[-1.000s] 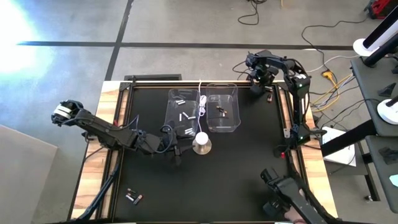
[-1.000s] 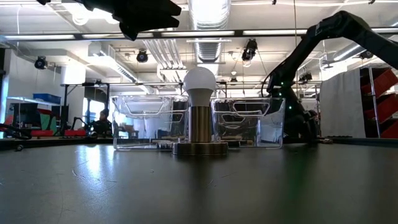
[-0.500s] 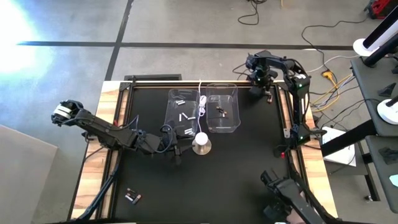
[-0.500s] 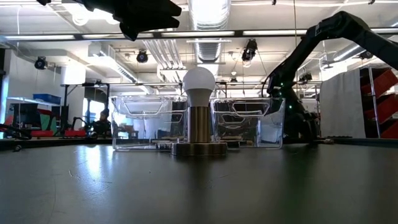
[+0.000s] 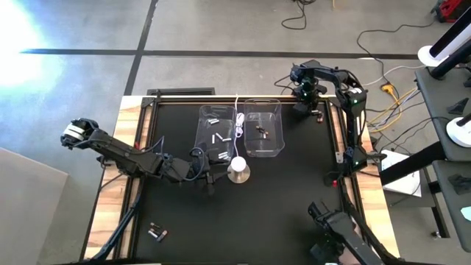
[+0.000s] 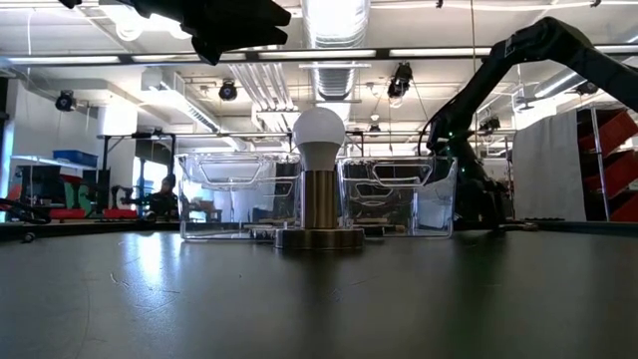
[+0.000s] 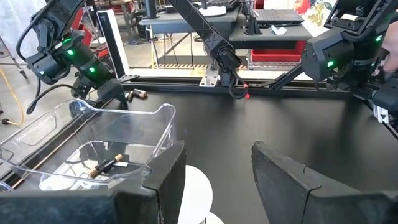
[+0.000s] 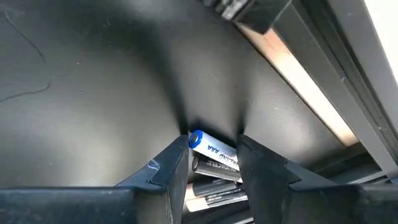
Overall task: Sort batteries
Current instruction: Put the white battery into the left transparent bin
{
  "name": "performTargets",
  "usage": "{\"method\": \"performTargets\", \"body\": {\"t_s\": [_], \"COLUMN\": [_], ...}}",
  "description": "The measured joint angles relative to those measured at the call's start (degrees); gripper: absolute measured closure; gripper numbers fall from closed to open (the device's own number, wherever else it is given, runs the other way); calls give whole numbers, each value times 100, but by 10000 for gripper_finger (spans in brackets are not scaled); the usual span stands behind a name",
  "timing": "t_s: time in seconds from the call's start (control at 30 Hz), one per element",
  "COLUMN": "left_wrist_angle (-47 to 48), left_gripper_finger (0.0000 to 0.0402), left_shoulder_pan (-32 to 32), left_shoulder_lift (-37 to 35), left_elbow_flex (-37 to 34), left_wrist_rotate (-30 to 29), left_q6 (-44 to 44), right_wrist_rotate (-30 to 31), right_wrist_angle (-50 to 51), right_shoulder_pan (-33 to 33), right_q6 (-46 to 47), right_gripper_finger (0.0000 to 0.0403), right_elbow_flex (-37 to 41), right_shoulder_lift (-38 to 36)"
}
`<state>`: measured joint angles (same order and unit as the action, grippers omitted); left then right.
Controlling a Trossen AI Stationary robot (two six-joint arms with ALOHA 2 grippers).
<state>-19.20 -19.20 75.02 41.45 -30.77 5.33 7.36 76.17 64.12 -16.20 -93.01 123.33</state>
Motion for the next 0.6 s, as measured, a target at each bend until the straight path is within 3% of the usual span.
{"method": "performTargets", "body": {"t_s": [0.17, 0.47, 0.6], "left_wrist_angle": [0, -4, -4], "left_gripper_finger": [239, 239, 239], "left_shoulder_pan": [0, 0, -2], "left_shoulder_lift": [0, 0, 0], "left_elbow_flex": [0, 0, 2], "left_wrist_rotate": [-24, -50, -539], "left_q6": [-9, -11, -11], "right_wrist_rotate": [423, 317, 230], "right_wrist_angle": [-193, -410, -580], "right_shoulder_pan": [-2, 0, -1], "right_q6": [-38, -186, -207], "right_gripper_finger": [288, 327, 351], "right_elbow_flex": [28, 133, 138], "right_shoulder_lift": [-11, -33, -44]}}
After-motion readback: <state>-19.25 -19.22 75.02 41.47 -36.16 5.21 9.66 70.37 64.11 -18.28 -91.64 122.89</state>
